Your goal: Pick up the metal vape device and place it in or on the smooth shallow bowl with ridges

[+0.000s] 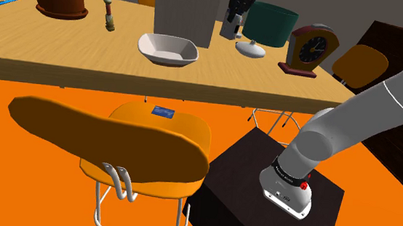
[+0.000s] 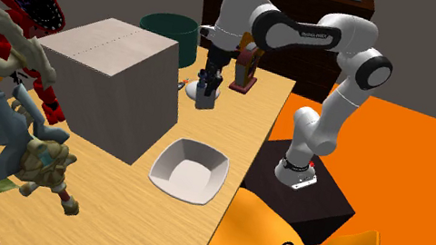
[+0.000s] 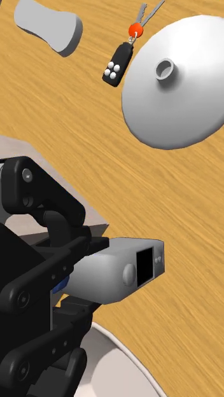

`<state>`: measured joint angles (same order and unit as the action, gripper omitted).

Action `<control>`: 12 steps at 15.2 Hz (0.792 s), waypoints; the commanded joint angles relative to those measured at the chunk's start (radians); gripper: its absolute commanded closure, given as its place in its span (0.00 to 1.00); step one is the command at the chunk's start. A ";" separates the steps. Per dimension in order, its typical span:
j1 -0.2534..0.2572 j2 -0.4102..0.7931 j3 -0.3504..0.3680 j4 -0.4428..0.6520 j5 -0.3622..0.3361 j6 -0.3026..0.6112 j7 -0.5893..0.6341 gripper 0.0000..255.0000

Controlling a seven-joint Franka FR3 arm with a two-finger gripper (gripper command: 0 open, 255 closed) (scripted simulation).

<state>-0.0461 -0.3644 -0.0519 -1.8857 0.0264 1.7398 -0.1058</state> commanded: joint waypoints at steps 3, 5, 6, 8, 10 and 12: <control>0.000 0.019 -0.002 0.074 0.000 -0.055 -0.001 1.00; 0.000 0.025 -0.002 0.097 0.001 -0.072 0.000 1.00; 0.008 0.033 0.015 0.104 0.001 -0.070 0.024 1.00; 0.023 0.052 0.049 0.121 0.002 -0.067 0.072 1.00; 0.038 0.075 0.082 0.143 0.001 -0.065 0.120 1.00; 0.053 0.102 0.115 0.170 -0.002 -0.064 0.168 1.00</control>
<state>-0.0016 -0.2731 0.0451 -1.7219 0.0259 1.6706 0.0349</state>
